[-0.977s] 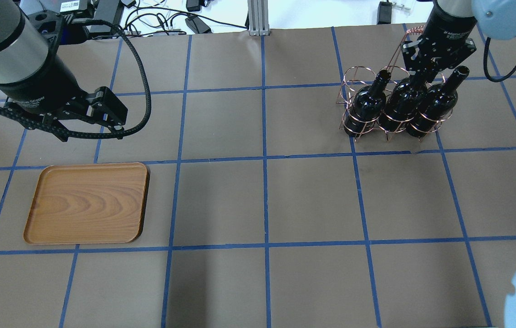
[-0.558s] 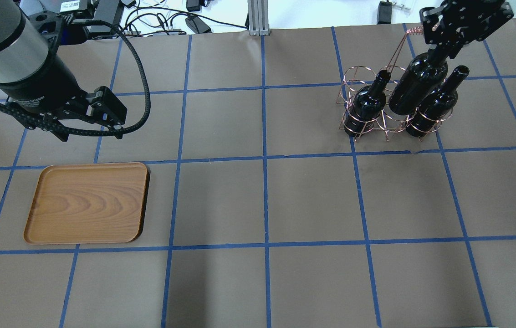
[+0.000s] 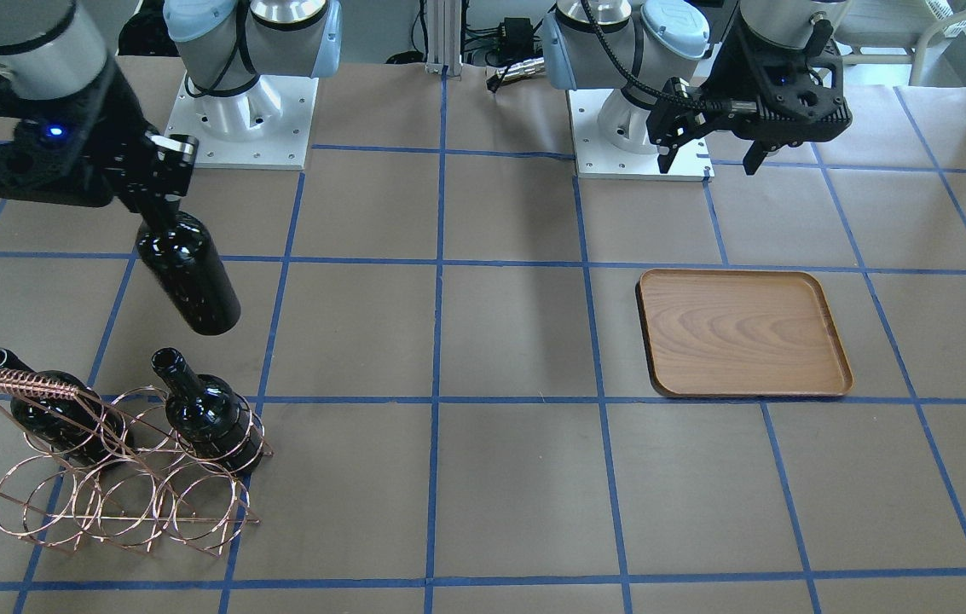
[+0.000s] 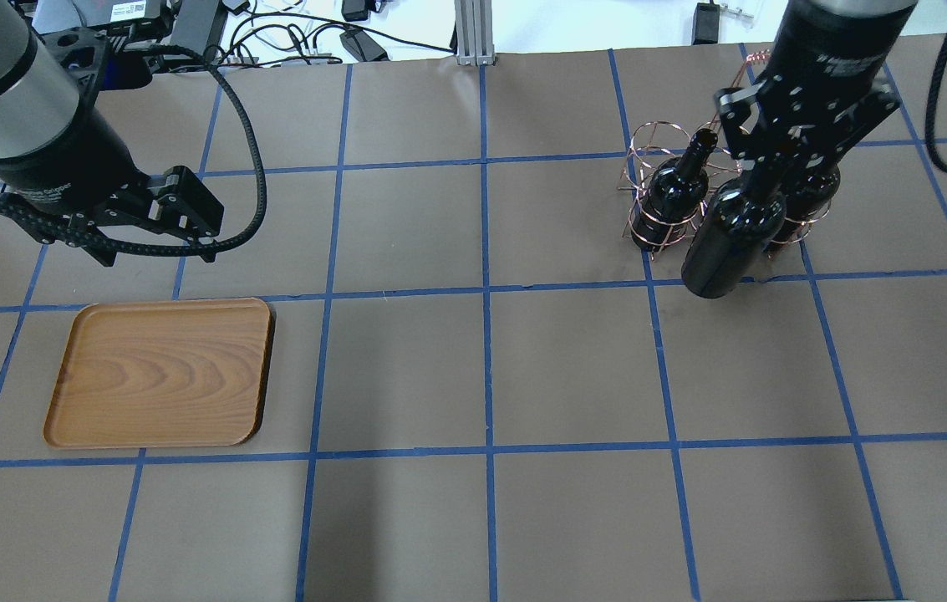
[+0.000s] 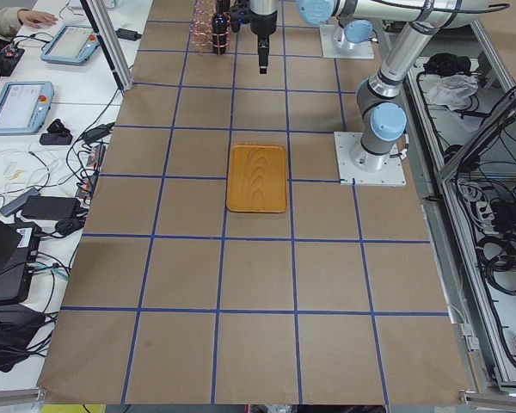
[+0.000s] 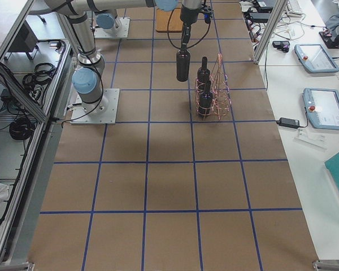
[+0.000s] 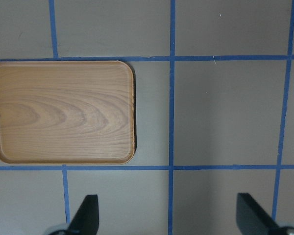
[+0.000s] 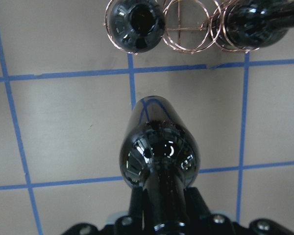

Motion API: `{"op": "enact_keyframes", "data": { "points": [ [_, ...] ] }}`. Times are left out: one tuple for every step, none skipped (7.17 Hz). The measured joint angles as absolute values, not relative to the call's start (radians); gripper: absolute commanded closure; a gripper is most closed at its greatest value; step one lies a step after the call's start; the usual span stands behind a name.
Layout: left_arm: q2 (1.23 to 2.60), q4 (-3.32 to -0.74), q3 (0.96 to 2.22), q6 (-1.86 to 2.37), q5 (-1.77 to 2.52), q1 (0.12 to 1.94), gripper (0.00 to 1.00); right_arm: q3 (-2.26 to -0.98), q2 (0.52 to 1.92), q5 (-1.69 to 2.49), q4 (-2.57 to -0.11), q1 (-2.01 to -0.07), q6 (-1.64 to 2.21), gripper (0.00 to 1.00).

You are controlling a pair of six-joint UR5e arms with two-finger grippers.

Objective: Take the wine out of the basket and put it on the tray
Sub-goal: 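Carry the bottle toward the tray and stand it upright beside it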

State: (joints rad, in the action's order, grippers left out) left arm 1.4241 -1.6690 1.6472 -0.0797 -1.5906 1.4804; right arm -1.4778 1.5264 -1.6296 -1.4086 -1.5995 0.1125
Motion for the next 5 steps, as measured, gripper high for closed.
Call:
{"op": "enact_keyframes", "data": {
  "points": [
    [1.422, -1.676, 1.645, -0.086, -1.592, 1.465, 0.00, -1.532, 1.524, -1.627, -1.482, -1.696, 0.267, 0.72],
    [1.420, -1.686, 1.640, -0.089, -1.593, 1.453, 0.00, -1.556, 1.493, -1.625, -1.557, -1.810, 0.430, 0.72],
    [1.418, -1.689, 1.634, -0.091, -1.593, 1.436, 0.00, -1.554, 1.441, -1.620, -1.626, -1.921, 0.597, 0.72],
    [1.415, -1.691, 1.631, -0.091, -1.592, 1.413, 0.00, -1.514, 1.372, -1.606, -1.677, -2.015, 0.758, 0.72],
    [1.410, -1.693, 1.629, -0.091, -1.592, 1.391, 0.00, -1.433, 1.289, -1.587, -1.701, -2.088, 0.897, 0.72]
  ]
}}
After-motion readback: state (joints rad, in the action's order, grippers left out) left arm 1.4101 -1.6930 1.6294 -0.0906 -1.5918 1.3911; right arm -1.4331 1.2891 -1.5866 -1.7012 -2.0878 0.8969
